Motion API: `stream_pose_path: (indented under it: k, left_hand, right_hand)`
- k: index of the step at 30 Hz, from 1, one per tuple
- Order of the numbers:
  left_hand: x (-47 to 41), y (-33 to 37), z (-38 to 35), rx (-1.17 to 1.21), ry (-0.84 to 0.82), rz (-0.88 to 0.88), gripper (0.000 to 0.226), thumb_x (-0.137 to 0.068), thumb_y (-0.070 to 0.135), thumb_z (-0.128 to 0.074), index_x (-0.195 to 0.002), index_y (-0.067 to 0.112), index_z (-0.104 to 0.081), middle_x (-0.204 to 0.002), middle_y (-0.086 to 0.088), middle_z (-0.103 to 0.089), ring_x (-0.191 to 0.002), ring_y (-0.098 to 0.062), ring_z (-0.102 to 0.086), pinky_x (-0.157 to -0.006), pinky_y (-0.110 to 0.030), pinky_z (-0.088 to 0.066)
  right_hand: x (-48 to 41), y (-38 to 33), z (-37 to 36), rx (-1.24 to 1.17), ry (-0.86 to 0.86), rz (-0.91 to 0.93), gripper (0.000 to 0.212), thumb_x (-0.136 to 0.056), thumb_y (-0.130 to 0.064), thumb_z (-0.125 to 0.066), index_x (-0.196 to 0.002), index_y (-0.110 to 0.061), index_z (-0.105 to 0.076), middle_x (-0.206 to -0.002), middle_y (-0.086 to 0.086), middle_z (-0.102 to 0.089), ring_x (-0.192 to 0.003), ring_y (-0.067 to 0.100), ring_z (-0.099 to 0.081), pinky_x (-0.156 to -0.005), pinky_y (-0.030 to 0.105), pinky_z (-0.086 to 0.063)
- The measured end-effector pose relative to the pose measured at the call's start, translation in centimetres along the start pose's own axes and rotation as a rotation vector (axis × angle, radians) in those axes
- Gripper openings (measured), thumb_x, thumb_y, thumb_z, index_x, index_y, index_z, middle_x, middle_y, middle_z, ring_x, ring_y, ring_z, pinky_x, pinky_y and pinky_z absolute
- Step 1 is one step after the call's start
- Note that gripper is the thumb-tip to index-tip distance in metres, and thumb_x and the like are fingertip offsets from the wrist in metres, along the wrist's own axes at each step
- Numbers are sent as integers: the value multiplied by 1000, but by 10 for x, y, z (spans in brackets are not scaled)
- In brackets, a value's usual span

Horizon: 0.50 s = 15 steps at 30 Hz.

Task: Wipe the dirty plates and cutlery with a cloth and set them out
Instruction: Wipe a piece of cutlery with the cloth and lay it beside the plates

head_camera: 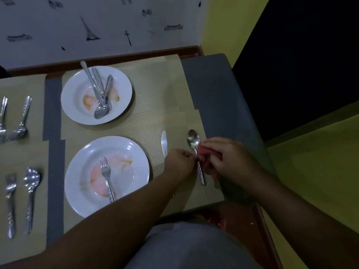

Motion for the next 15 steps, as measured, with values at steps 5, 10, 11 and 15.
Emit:
stream_pose_path:
  k: [5,10,11,15]
  left_hand:
    - [23,-4,36,67,48,-17,27,-99,30,-59,-101,12,-78,-97,-1,-76,-87,-16,-69,-87,-31,-55]
    - [51,-28,95,215,146,0,25,-95,27,-62,-80,14,-79,-78,-2,-77,-81,-21,-74,-81,-39,-61]
    - [56,-36,110,269,173,12,23,-93,23,-64,-77,14,-79,-77,-2,-77,-81,-23,-74,-80,-38,-61]
    - [74,-76,175,116,336,22,15,-91,20,-66,-83,17,-78,-78,8,-75,-79,-9,-70,-79,-25,-54]
  right_hand:
    - [-8,-27,-5,58,-13,29,39,-86,-9,-64,-123,-24,-67,-123,-8,-64,-109,7,-56,-95,27,-49]
    - [-22,-81,-29,53,-65,196,25,-77,-1,-60,-93,-15,-72,-96,-3,-68,-88,12,-58,-78,37,-51]
    - [-24,-91,-38,55,-90,219,24,-76,-1,-60,-91,-15,-72,-94,-3,-68,-86,11,-58,-77,37,-51]
    - [-30,-127,-69,17,-146,308,25,-72,1,-58,-88,-13,-72,-87,-1,-68,-82,11,-59,-77,33,-48]
Point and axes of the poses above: each hand's wrist, its own x-axis away from the middle knuckle, its own z-axis out of the back of the hand, y = z × x, the point moved 9 cm from there along -x, towards the middle knuckle
